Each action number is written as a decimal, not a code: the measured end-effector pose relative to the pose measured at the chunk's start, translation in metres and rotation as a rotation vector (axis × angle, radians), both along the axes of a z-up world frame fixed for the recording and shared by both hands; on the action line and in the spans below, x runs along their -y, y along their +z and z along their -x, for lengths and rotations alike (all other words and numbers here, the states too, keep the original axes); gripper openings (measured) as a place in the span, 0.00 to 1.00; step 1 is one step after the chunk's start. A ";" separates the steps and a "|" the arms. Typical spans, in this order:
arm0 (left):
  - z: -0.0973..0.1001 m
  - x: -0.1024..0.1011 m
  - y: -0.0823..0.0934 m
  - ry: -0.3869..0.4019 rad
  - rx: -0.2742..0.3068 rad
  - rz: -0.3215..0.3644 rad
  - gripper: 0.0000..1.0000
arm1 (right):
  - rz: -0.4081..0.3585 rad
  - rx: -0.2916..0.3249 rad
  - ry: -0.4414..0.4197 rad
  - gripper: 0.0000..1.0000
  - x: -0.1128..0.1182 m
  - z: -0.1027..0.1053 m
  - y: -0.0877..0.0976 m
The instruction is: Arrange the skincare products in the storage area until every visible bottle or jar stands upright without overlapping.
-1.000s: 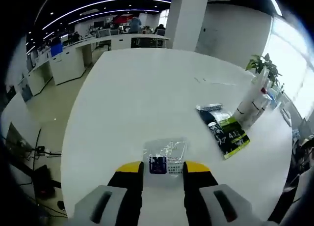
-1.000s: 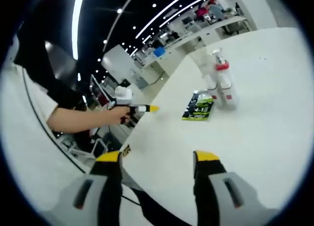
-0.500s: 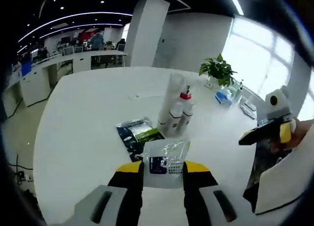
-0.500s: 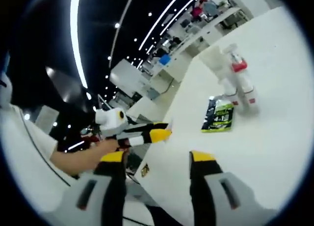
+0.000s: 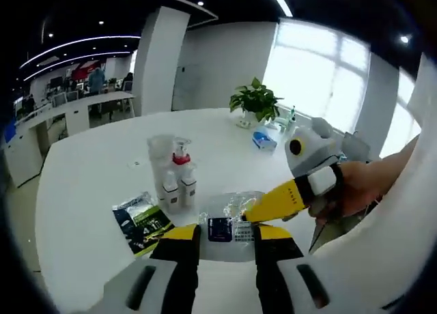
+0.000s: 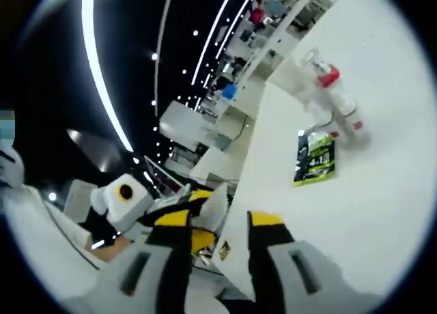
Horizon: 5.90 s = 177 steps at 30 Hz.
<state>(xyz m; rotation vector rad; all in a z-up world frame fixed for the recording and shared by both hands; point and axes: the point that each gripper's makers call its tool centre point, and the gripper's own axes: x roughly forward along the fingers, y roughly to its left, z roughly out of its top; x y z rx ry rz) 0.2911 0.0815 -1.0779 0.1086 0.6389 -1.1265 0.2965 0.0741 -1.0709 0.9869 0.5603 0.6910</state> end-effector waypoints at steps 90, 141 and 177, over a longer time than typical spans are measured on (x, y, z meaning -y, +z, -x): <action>0.000 0.003 0.080 0.142 -0.704 0.789 0.01 | -0.146 0.166 0.200 0.00 -0.006 0.014 0.064; -0.118 -0.098 -0.036 0.401 -0.709 0.440 0.00 | -0.131 0.028 0.025 0.12 0.035 0.016 0.033; -0.231 -0.082 -0.143 0.469 -0.786 0.161 0.00 | -0.036 -0.083 -0.155 0.13 0.068 0.023 0.003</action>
